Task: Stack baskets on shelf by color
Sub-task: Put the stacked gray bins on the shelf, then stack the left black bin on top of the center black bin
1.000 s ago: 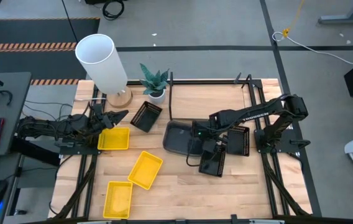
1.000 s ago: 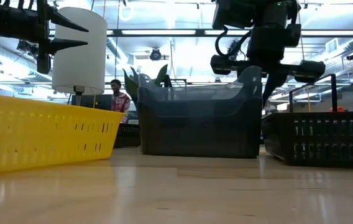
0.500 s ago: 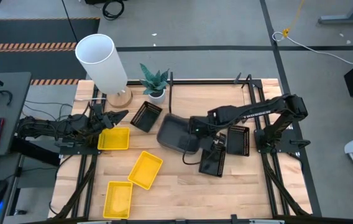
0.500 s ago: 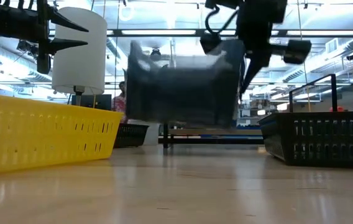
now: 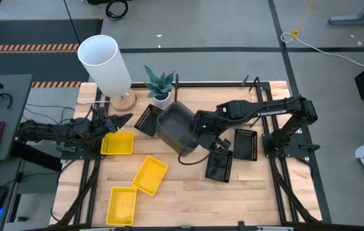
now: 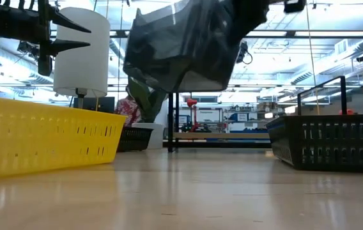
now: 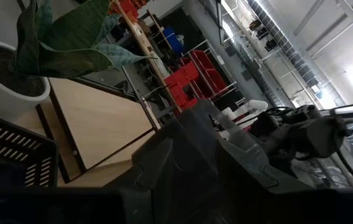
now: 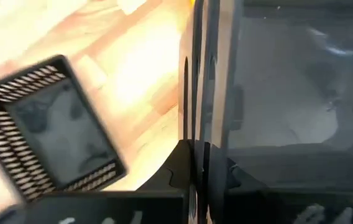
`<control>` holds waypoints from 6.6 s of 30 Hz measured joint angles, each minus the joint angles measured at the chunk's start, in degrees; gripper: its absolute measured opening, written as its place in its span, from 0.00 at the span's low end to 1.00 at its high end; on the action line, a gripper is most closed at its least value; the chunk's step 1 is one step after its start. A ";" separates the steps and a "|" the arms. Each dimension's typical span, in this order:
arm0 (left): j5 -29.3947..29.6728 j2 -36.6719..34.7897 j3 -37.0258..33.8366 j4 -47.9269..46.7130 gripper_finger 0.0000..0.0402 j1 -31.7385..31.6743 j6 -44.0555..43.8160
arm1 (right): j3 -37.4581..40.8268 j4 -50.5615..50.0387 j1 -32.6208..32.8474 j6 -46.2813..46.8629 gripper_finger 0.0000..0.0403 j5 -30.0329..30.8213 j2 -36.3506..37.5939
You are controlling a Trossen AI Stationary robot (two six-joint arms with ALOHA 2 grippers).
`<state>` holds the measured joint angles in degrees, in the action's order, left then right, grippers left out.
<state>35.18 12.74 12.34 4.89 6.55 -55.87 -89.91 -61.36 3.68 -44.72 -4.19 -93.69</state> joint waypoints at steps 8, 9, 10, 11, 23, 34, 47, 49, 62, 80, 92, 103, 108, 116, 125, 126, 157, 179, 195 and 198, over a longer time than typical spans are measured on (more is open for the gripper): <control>0.00 0.00 -0.01 -0.02 0.32 0.03 -0.42 | -1.18 -8.92 -0.19 11.25 0.04 -1.99 3.71; 0.00 0.00 -0.01 -0.02 0.32 0.04 -0.42 | -0.38 -9.22 -0.45 12.04 0.04 -1.79 4.90; -0.01 0.02 0.00 -0.04 0.32 0.04 -0.41 | 0.43 -9.22 -0.84 13.18 0.04 -1.52 6.24; -0.01 0.02 -0.02 -0.04 0.32 0.04 -0.42 | 1.28 -9.09 -1.29 14.41 0.04 -1.20 7.69; 0.04 0.02 -0.02 -0.44 0.32 0.02 0.19 | 15.90 -8.81 -8.13 24.63 0.04 5.03 22.86; 0.66 0.02 0.00 -0.48 0.32 0.02 0.17 | 22.54 -13.26 -16.63 26.13 0.04 7.35 26.43; 0.66 0.02 -0.01 -0.59 0.32 0.02 0.15 | 27.00 -15.02 -25.94 19.15 0.04 6.25 26.40; 0.66 0.02 -0.01 -0.59 0.32 0.02 0.15 | 27.74 -14.81 -27.53 18.64 0.04 6.46 26.40; 0.66 0.02 0.00 -0.59 0.32 0.02 0.08 | 33.86 -12.24 -34.14 17.44 0.04 7.34 26.43; 0.63 0.02 0.00 -0.57 0.32 0.02 0.06 | 34.15 -12.87 -34.09 18.78 0.42 7.64 26.38; 0.63 0.02 -0.02 -0.59 0.32 0.02 0.08 | 24.82 -12.83 -30.31 25.58 0.57 7.65 26.38; 0.63 0.02 -0.01 -1.42 0.32 0.02 -0.46 | 20.30 -9.73 -23.84 32.17 0.59 9.28 26.36; -2.70 1.80 0.10 -1.23 0.32 0.02 -0.54 | 18.31 -5.80 -20.24 35.27 0.59 9.28 25.43; -7.09 9.68 0.13 -1.33 0.32 0.04 -4.82 | 17.72 0.98 -15.06 37.39 0.59 9.07 21.91; -11.53 15.80 0.15 -0.05 0.32 0.04 -6.99 | 17.72 4.53 -10.72 37.73 0.59 9.08 19.35; -11.80 16.17 0.40 -0.58 0.32 0.04 -7.05 | 17.72 5.05 -10.33 37.89 0.59 9.07 19.27; -18.59 41.66 22.67 -27.48 0.44 -0.23 -0.22 | 13.57 12.87 -3.52 46.04 0.59 9.09 14.56; -27.74 64.57 38.88 -41.01 0.45 -11.27 14.77 | 3.43 11.60 1.54 44.55 0.59 11.18 7.58; -24.33 77.49 39.74 -40.21 0.45 -14.69 19.78 | 3.49 9.83 3.49 46.67 0.55 11.18 7.45; -24.28 79.20 39.74 -39.66 0.45 -14.69 21.79 | 3.52 9.82 3.53 46.68 0.54 11.16 7.45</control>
<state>10.90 91.93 52.07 -34.77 -8.14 -34.08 -86.39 -51.54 7.20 1.96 6.96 -86.24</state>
